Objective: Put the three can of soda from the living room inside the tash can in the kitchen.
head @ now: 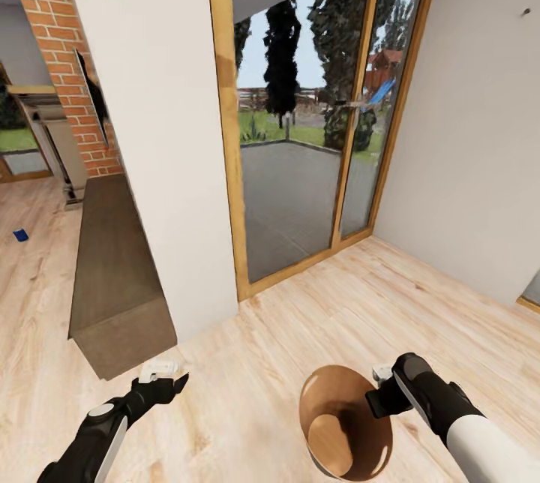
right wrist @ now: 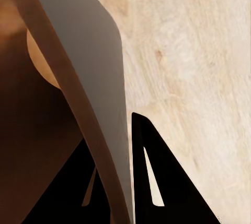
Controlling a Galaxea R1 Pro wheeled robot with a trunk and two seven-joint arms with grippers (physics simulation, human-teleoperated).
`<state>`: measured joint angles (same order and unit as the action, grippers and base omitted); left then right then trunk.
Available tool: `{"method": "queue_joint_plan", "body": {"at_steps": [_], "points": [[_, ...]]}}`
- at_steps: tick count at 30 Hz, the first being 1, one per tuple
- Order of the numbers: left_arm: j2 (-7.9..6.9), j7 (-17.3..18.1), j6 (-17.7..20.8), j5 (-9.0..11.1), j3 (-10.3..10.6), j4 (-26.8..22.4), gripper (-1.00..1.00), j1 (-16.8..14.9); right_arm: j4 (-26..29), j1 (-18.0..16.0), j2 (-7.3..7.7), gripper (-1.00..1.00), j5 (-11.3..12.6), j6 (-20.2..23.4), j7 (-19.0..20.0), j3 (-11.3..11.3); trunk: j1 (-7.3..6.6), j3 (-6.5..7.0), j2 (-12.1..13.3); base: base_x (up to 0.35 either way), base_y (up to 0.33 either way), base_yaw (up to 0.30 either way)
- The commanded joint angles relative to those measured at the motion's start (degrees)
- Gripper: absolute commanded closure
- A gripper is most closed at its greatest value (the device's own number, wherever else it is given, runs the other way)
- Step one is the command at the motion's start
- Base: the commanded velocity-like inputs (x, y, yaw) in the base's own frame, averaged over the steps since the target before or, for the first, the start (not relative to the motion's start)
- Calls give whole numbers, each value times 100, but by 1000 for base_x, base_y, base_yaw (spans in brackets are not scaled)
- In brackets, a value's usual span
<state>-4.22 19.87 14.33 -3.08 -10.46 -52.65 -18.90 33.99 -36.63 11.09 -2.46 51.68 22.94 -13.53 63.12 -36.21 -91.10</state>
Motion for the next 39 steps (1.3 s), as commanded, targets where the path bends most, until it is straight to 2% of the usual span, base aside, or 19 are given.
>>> {"method": "queue_joint_plan", "body": {"at_steps": [1, 7, 9, 17, 24, 39], "points": [[0, 0, 0, 0, 0, 0, -100, 0, 1, -2, -7, 100, 108, 20, 28, 8, 0, 0, 0, -269, 176, 51], [4, 0, -1, 0, 0, 0, -100, 1, 3, -2, -46, 100, 102, 18, 19, 7, 0, -1, 0, -269, 176, 46], [7, 0, -6, 0, 0, 0, -100, 1, 3, 4, -94, 100, 98, 18, 18, 0, 0, -4, 0, -269, 176, 218], [1, 7, -137, 24, 0, 132, -100, 1, 3, 6, -110, 100, 97, 18, 18, -1, 0, -19, 0, -132, 86, 231], [-30, 47, -194, 50, -8, 156, -100, 1, 3, 6, -115, 100, 97, 18, 18, -1, 0, -33, 0, 87, 90, 236], [-35, 52, -196, 45, -9, 158, -100, 1, 3, 6, -124, 100, 99, 18, 18, -1, 0, -79, 0, 137, 247, 219]]}}
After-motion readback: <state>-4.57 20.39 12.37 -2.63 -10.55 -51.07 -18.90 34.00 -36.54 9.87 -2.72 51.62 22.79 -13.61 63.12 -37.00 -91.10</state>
